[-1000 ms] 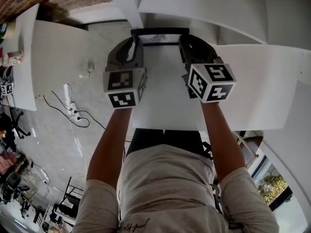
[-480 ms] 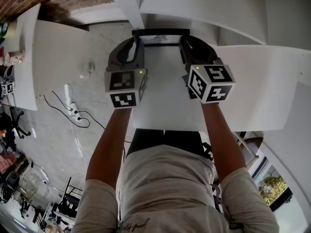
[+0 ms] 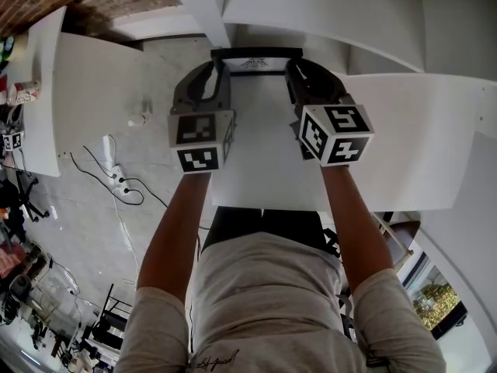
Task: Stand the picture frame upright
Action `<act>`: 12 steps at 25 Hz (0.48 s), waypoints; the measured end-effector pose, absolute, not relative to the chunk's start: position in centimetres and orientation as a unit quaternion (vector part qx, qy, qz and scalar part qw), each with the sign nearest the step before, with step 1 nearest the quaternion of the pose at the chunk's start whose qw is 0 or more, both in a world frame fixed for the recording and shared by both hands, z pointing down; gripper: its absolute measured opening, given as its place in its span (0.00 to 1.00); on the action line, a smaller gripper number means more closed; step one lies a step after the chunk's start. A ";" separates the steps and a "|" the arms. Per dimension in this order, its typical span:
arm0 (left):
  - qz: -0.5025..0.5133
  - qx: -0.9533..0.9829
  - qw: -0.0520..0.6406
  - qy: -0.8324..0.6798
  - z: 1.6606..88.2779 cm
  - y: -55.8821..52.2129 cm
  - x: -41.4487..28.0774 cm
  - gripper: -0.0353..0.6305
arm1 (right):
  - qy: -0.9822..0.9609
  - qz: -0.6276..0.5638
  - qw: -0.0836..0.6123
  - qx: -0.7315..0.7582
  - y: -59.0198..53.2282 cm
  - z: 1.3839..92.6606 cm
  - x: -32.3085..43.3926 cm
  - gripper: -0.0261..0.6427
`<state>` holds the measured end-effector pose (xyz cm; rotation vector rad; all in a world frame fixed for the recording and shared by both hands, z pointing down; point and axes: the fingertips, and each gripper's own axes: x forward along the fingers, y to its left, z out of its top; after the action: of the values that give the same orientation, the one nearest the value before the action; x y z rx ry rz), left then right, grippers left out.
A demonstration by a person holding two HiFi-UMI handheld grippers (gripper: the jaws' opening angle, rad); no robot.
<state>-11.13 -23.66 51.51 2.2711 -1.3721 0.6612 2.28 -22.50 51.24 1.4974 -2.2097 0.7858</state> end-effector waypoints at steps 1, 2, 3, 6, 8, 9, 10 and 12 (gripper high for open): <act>0.237 0.813 0.201 -0.492 51.5 -23.7 -11.1 0.18 | -0.782 0.279 0.179 0.528 -22.5 51.3 2.2 0.16; 0.237 0.814 0.200 -0.492 51.5 -23.7 -11.1 0.18 | -0.782 0.280 0.179 0.527 -22.5 51.3 2.2 0.17; 0.237 0.814 0.200 -0.491 51.5 -23.8 -11.2 0.18 | -0.782 0.281 0.180 0.526 -22.5 51.4 2.2 0.16; 0.237 0.814 0.199 -0.491 51.5 -23.9 -11.3 0.20 | -0.783 0.282 0.181 0.523 -22.5 51.5 2.1 0.17; 0.236 0.814 0.199 -0.493 51.3 -23.9 -11.3 0.21 | -0.784 0.283 0.181 0.522 -22.5 51.5 2.0 0.17; 0.236 0.813 0.199 -0.493 51.3 -23.9 -11.3 0.22 | -0.784 0.283 0.182 0.522 -22.5 51.4 2.0 0.17; 0.237 0.813 0.199 -0.493 51.3 -23.9 -11.4 0.22 | -0.784 0.283 0.182 0.521 -22.5 51.4 1.9 0.17; 0.237 0.814 0.199 -0.492 51.2 -23.8 -11.4 0.22 | -0.785 0.283 0.183 0.520 -22.5 51.3 1.9 0.18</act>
<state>-11.38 -23.79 51.22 2.2766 -1.3769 0.6630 1.90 -22.45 51.34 1.4677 -2.2135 0.7981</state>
